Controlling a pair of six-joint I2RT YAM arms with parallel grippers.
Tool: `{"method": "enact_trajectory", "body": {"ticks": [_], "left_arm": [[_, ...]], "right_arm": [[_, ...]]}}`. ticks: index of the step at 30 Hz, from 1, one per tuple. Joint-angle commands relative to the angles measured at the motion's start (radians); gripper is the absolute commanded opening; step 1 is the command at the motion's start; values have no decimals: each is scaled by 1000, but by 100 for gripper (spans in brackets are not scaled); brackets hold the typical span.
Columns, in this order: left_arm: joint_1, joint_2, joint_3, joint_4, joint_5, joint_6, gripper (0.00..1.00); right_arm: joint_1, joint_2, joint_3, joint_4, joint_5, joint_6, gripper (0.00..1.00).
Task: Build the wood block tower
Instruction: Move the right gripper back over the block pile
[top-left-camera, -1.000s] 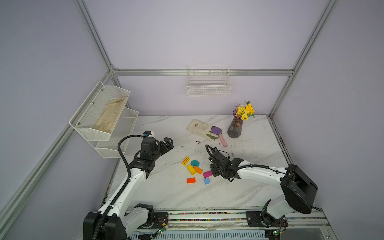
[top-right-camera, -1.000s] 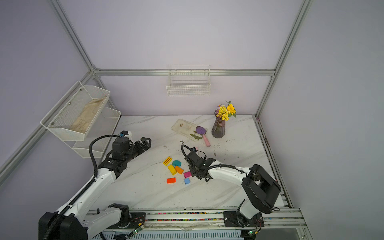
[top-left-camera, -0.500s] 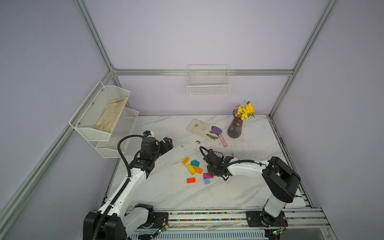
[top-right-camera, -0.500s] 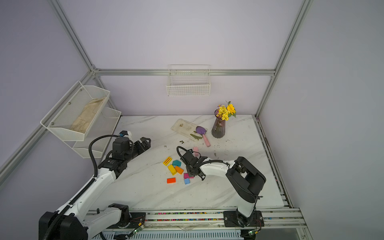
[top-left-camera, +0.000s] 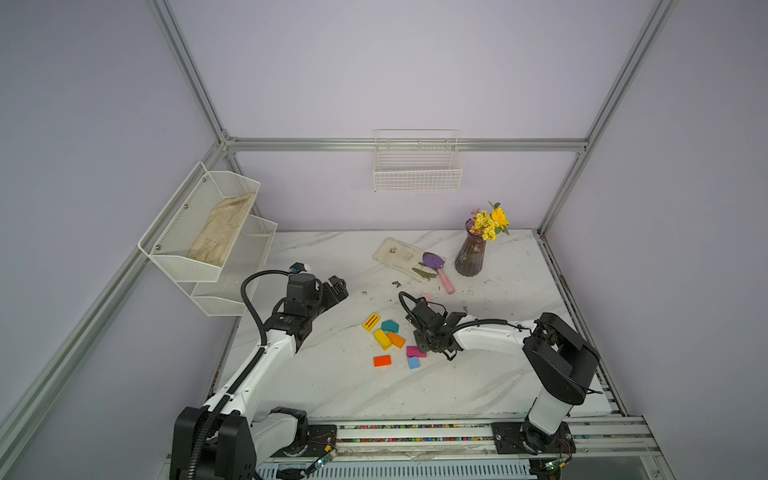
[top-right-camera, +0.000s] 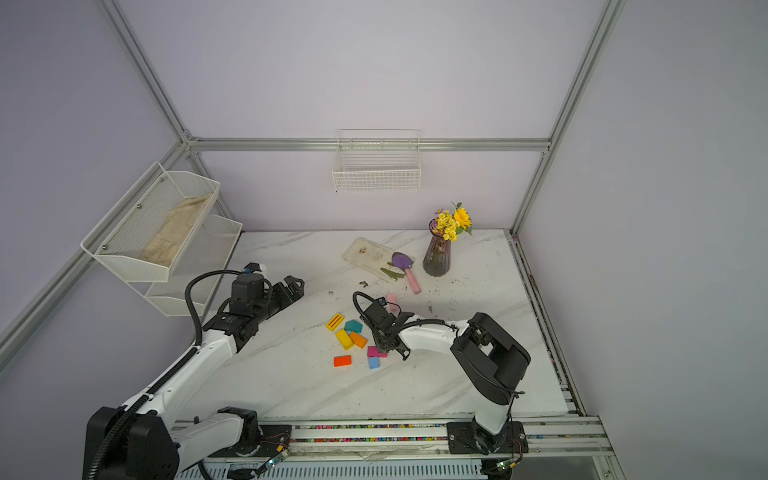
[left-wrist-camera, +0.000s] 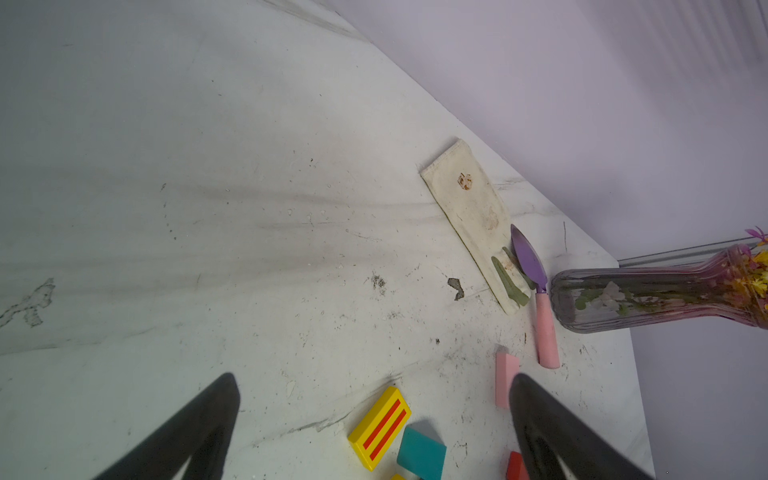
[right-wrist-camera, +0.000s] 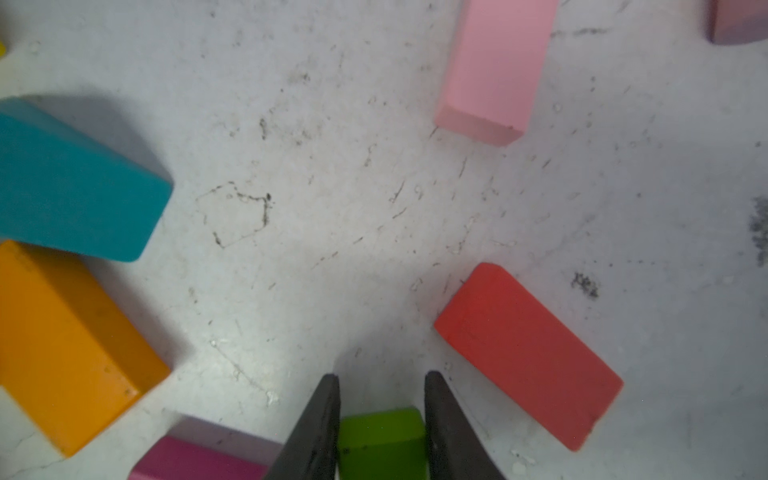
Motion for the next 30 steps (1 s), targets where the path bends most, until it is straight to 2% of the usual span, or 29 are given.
{"method": "enact_trajectory", "body": {"ticks": [1,9,15,24,30], "left_arm": [[-1,-35,26,35,2,6,100],[-2,-20,31,34,8,5,100],[-1,-38,24,29,-3,6,100],[-1,-50,24,17,-18,9,100],[-1,-60,27,5,-25,11,100]], "right_arm": [[0,6,7,-47,27,12,34],[14,-132,-46,21,-24,-42,49],[100,-235,-92,42,20,-69,50],[192,-110,-35,19,53,-89,48],[204,-46,-8,6,51,-93,46]]}}
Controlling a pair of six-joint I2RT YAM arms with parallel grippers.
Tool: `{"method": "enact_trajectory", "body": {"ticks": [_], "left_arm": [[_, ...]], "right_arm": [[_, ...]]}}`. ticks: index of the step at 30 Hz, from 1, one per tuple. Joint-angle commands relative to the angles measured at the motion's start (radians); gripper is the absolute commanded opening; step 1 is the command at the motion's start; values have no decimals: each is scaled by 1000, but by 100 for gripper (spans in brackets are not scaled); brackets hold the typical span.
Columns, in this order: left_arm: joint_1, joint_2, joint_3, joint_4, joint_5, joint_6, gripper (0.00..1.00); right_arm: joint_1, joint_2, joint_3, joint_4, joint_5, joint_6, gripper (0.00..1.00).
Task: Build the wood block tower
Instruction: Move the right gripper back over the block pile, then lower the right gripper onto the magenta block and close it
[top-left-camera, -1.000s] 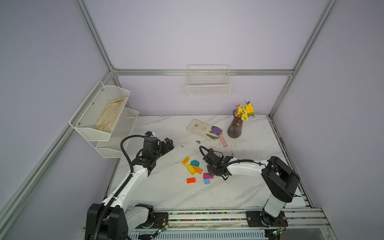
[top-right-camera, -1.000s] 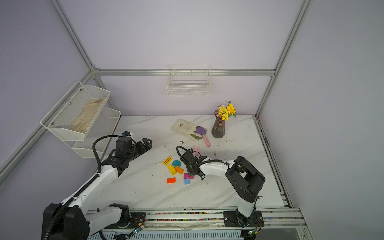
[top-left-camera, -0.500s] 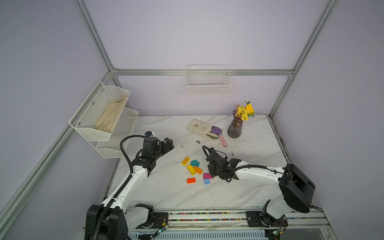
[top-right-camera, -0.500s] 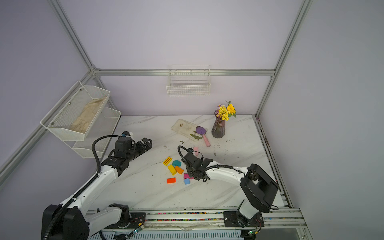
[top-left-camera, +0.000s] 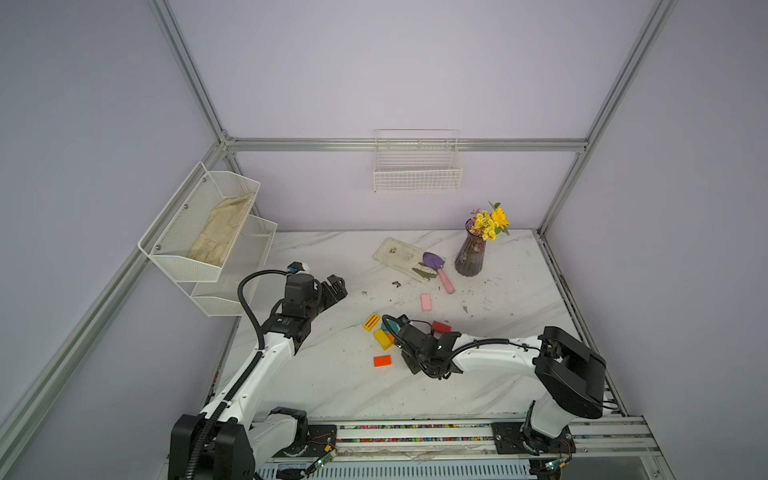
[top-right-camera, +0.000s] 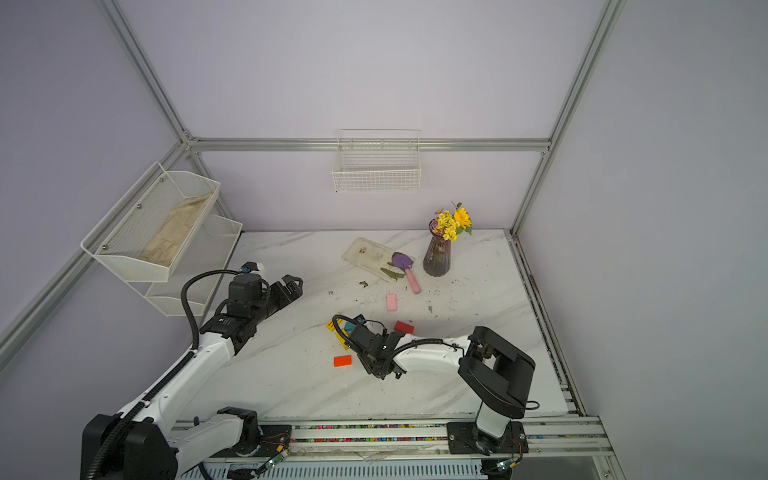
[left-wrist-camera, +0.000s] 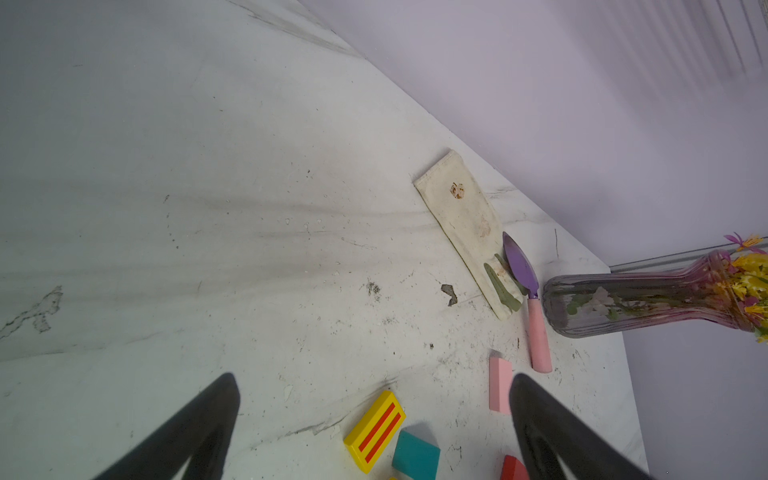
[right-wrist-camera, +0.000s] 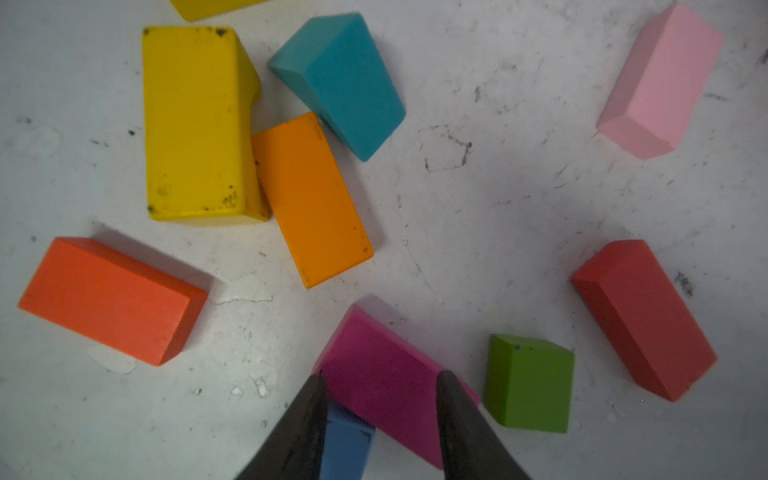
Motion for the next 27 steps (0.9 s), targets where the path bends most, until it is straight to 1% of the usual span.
{"method": "enact_trajectory", "body": {"ticks": [1,7,13,20,27], "left_arm": [[-2,-31,27,8,-15,11,100],[-1,-40,27,4,-16,11,100],[-1,-44,29,-2,-16,11,100],[-2,-53,28,-4,-17,11,100],[-2,-47,30,-4,-16,10,100]], "right_arm": [[4,11,36,-27,24,-14,46],[13,-3,33,-23,16,-28,46],[12,49,69,-86,99,25,47],[10,80,74,-85,101,36,48],[-20,72,63,-76,68,38,49]]}}
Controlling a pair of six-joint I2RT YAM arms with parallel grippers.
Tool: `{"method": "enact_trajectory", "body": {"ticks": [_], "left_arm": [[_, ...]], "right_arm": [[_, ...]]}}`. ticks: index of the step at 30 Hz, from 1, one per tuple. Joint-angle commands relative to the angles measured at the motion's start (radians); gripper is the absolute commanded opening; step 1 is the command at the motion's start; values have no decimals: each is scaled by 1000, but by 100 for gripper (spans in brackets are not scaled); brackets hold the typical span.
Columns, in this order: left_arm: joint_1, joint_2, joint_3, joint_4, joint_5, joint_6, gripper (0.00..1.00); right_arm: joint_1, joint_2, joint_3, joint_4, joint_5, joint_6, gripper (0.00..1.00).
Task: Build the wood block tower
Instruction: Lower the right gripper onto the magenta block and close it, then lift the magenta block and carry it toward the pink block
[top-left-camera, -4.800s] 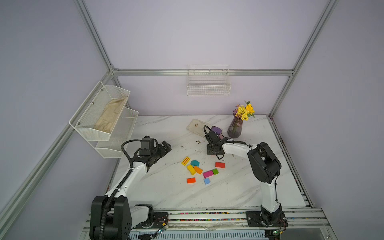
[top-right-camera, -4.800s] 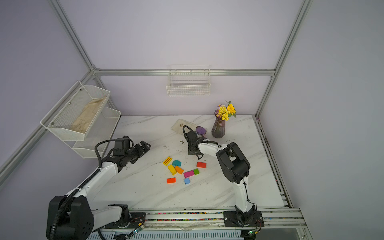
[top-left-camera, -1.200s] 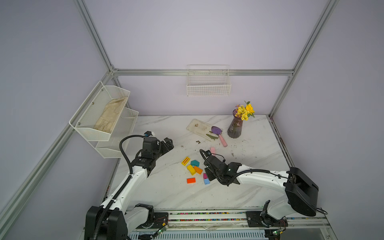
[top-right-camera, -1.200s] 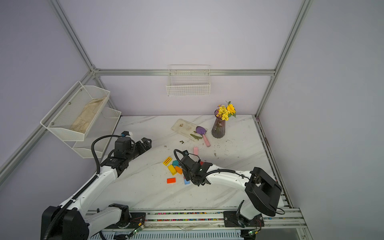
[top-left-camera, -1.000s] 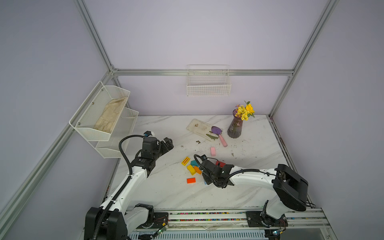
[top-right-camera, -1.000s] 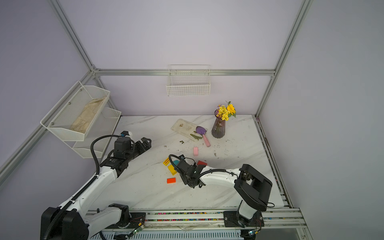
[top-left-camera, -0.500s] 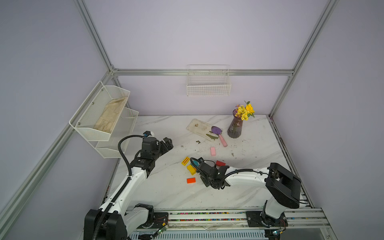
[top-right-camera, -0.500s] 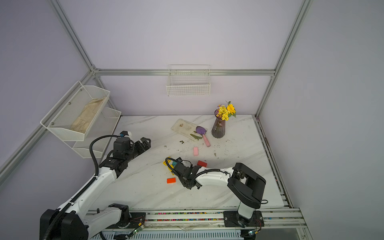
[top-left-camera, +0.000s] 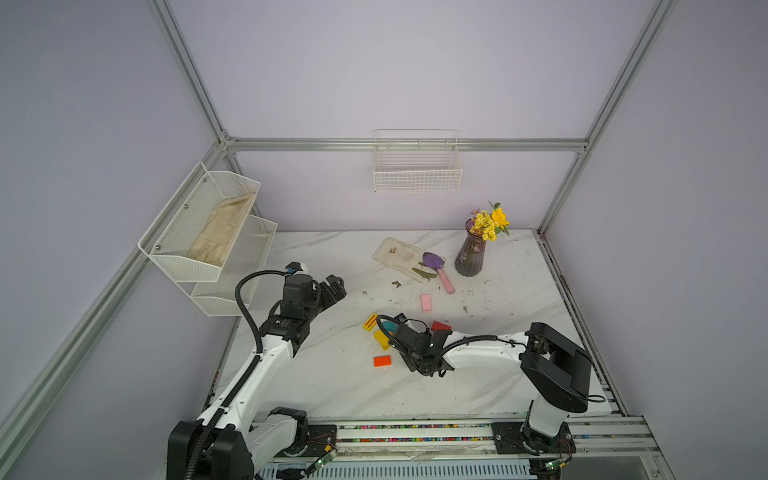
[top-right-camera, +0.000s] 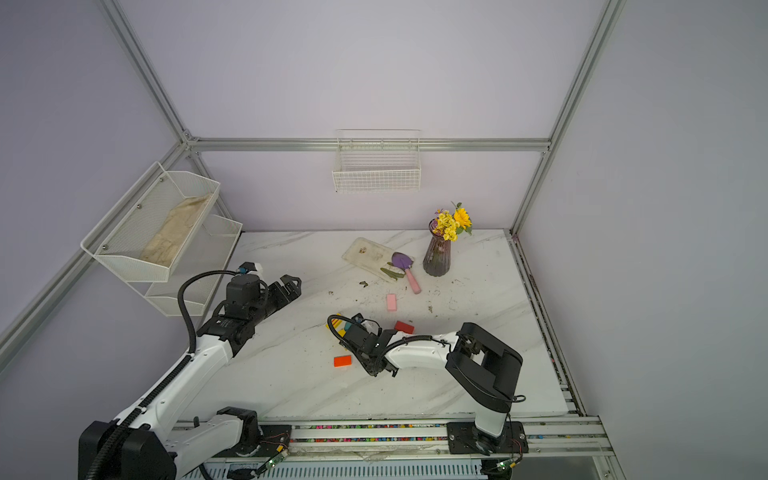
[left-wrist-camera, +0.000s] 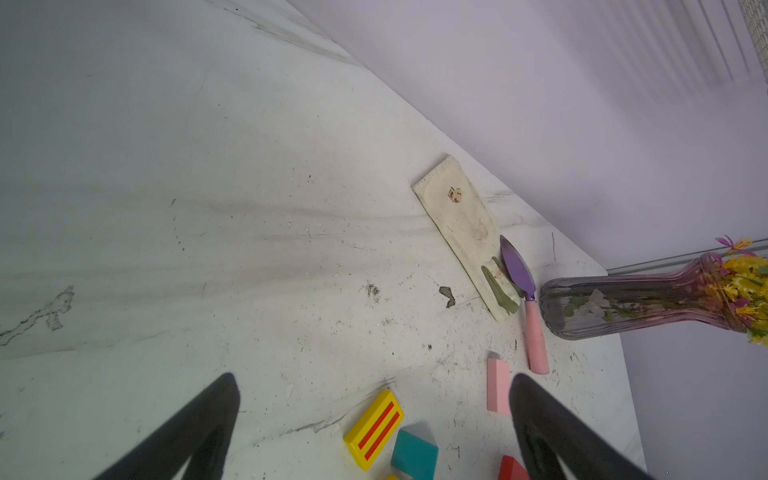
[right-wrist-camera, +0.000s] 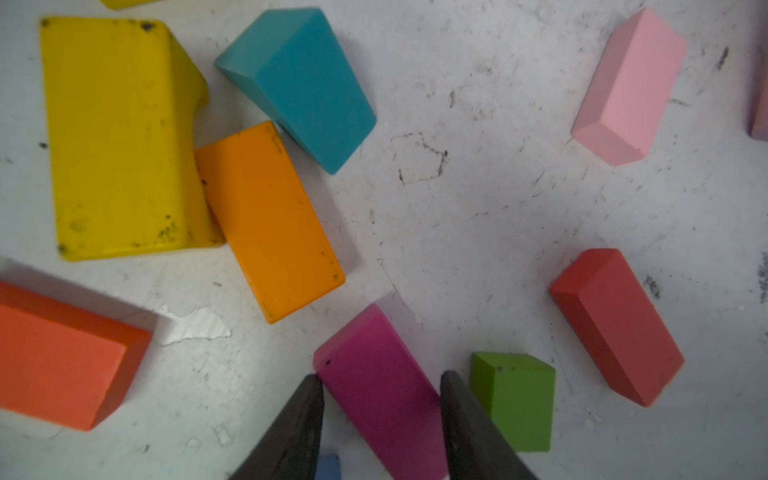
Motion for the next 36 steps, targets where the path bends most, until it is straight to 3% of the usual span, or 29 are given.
{"method": "enact_trajectory", "body": {"ticks": [1,8,20,23,31,36], "left_arm": [[-2,-20,30,10,-7,10,100],[-1,-22,31,7,-7,10,100],[-2,-19,31,8,-5,9,100],[-1,-21,33,8,0,8,100],[-1,-30,22,3,-33,17,100],[-1,-27,24,14,-20,22,100]], "right_arm": [[-20,7,1,-27,-9,18,49],[-58,26,-2,-23,-56,17,46],[-73,39,1,-15,-96,15,32],[-74,37,3,-17,-97,16,26],[-75,-18,1,-31,-64,46,21],[-76,-76,112,-108,-46,95,14]]}}
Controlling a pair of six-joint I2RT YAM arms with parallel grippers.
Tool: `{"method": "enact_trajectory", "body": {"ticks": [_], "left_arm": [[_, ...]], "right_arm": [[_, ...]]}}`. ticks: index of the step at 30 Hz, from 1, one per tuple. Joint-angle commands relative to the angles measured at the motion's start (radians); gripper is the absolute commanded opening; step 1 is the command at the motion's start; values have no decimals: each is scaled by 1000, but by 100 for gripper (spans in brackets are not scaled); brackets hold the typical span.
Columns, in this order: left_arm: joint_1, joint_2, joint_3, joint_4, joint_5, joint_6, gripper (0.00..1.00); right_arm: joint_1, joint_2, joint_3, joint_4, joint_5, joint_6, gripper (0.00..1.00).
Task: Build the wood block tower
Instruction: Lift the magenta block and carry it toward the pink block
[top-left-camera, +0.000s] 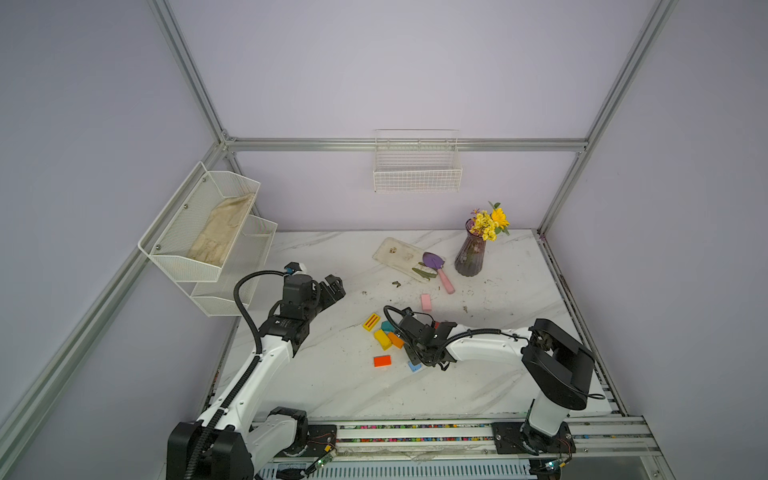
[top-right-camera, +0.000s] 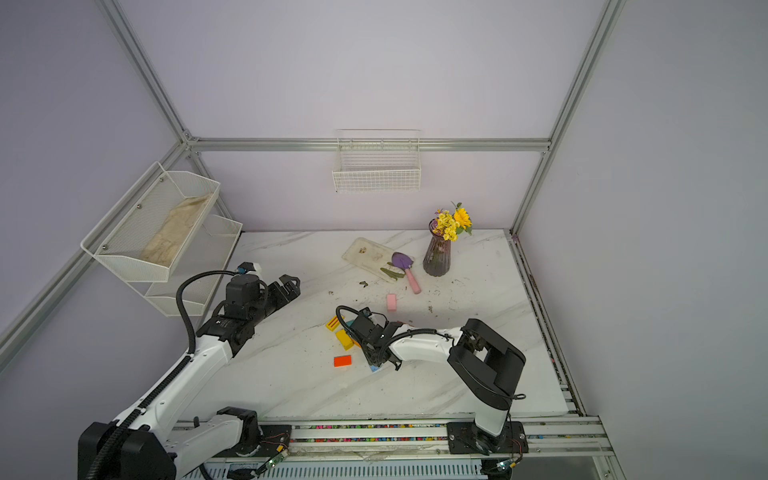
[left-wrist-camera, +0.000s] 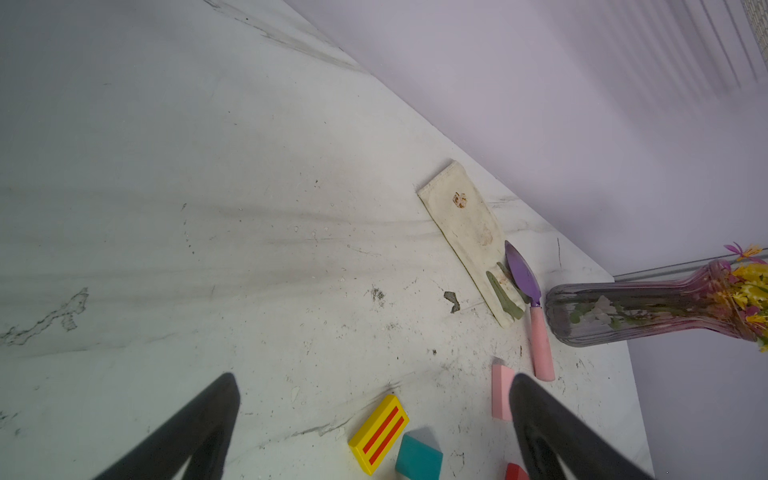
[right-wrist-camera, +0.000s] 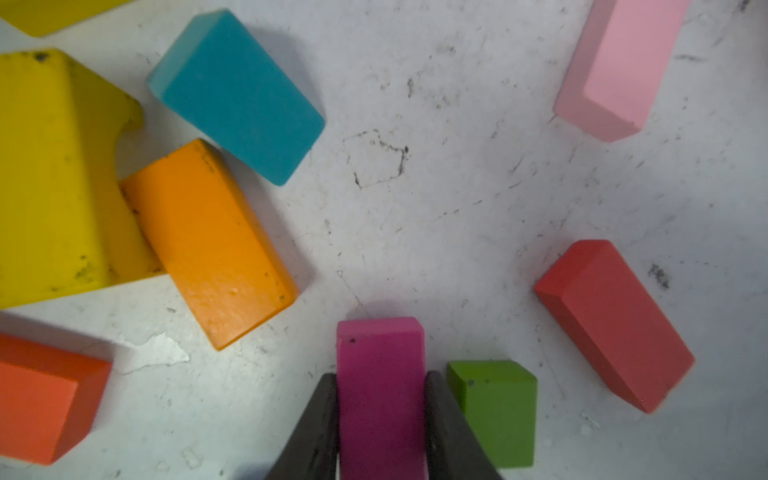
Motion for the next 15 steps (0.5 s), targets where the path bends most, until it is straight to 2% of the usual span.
{"method": "enact_trajectory", "body": {"ticks": [1,8,10,13,15], "left_arm": [[-1,-27,25,15,2,23,100],[-1,-75,-24,55,-26,22,100],[-1,-78,-25,56,-22,20,100],[-2,-75,-21,55,-14,17,100],[-3,-72,-17,55,-9,13,100]], "right_arm": [[-9,-66,116,-72,33,61,14],[-93,-49,270,-11,35,169,5],[-124,-24,299,31,36,165,5],[-146,28,346,75,122,98,5],[-160,58,367,64,132,92,4]]}}
